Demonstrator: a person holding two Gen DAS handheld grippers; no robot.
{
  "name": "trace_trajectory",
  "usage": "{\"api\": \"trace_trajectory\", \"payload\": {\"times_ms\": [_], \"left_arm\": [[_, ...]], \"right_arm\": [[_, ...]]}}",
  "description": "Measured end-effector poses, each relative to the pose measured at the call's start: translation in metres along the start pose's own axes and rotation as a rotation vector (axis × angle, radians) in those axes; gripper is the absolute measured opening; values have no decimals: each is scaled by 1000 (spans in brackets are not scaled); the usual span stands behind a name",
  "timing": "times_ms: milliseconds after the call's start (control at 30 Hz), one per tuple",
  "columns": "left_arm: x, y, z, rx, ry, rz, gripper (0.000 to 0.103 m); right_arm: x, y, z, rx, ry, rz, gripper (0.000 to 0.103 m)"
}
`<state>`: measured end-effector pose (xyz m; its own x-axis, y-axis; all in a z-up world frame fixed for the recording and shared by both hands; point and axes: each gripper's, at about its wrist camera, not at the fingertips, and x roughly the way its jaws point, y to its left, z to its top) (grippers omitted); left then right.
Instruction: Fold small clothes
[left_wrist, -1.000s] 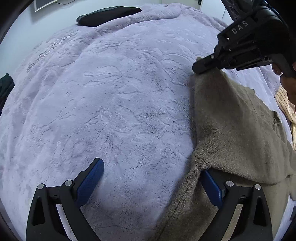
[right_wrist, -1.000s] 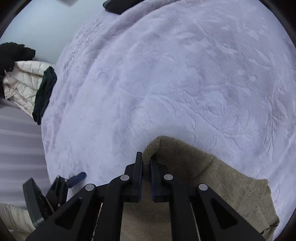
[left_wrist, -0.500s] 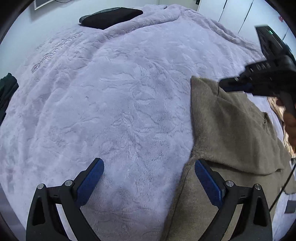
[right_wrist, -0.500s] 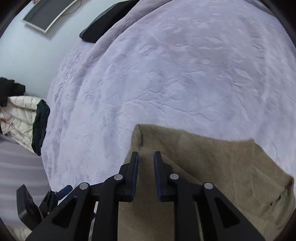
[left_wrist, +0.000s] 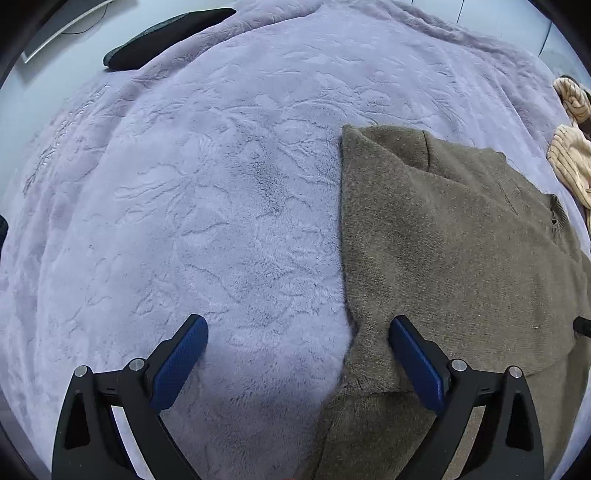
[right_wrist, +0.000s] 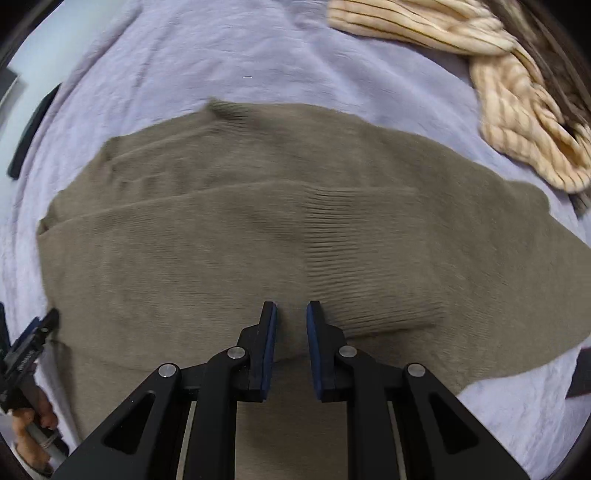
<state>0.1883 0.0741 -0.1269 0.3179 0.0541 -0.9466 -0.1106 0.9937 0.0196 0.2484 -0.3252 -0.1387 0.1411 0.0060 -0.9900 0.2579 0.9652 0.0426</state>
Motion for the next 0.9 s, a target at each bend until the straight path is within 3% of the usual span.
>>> {"api": "trace_trajectory", "payload": {"times_ms": [100, 200, 267, 300, 333, 567, 900], "left_arm": [[-14, -7, -1, 49, -1, 26, 99], [-28, -18, -8, 89, 25, -4, 99], [-40, -31, -18, 114, 47, -35, 99], [-45, -38, -22, 124, 55, -49, 99], [-52, -47, -28, 137, 64, -67, 99], [-79, -120, -66, 211, 146, -140, 99], [-97, -228, -103, 387, 182, -187, 99]], "right_arm": [[-11, -34, -9, 133, -17, 35, 19], [-27, -49, -22, 152, -18, 52, 21], [-38, -54, -35, 143, -20, 68, 37], [-43, -55, -42, 138, -21, 73, 50], [-47, -55, -51, 134, -26, 81, 53], [-63, -71, -104, 188, -8, 174, 53], [-69, -152, -157, 378, -20, 258, 54]]}}
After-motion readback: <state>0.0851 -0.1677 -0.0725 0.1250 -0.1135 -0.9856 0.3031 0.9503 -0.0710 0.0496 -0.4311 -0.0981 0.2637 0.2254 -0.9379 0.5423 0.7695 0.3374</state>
